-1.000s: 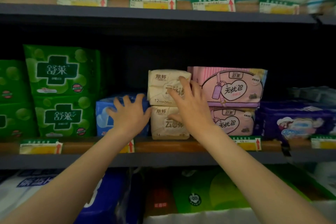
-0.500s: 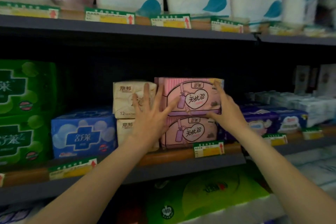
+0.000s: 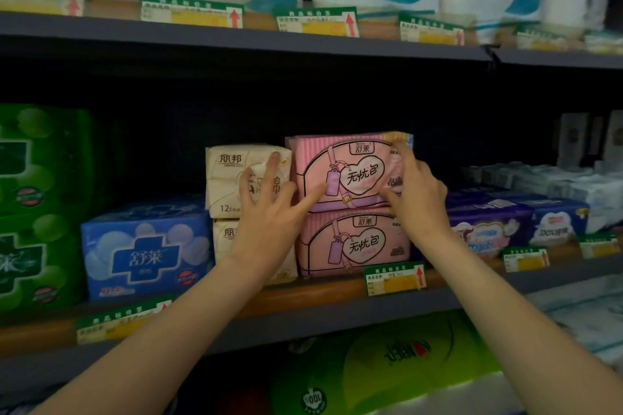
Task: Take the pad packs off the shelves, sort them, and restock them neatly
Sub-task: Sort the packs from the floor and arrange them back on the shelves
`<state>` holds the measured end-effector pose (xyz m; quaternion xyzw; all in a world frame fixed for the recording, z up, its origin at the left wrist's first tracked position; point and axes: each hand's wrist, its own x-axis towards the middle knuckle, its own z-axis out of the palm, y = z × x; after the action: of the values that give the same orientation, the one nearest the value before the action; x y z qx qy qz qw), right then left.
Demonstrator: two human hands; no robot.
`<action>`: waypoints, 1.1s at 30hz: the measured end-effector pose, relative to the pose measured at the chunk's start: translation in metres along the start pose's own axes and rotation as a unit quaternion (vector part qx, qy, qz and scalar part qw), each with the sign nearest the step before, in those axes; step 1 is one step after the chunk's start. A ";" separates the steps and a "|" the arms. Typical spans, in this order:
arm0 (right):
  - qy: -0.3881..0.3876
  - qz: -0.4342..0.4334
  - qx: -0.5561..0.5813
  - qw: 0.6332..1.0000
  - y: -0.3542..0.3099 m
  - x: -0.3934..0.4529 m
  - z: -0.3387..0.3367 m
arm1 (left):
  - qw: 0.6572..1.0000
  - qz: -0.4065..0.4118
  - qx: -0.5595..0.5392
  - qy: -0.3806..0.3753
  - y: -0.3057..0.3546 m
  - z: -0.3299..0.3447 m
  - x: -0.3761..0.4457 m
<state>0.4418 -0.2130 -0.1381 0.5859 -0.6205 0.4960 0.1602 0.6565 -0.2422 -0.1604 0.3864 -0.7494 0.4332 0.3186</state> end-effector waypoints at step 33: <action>-0.228 0.007 -0.191 0.955 0.132 -0.026 -0.108 | 0.975 0.150 -0.062 -0.152 0.163 -0.001 0.096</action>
<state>0.2900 -0.1346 -0.1657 0.6373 -0.7280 0.2227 0.1198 0.4695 -0.2176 -0.1478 0.3103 -0.8640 0.3646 0.1558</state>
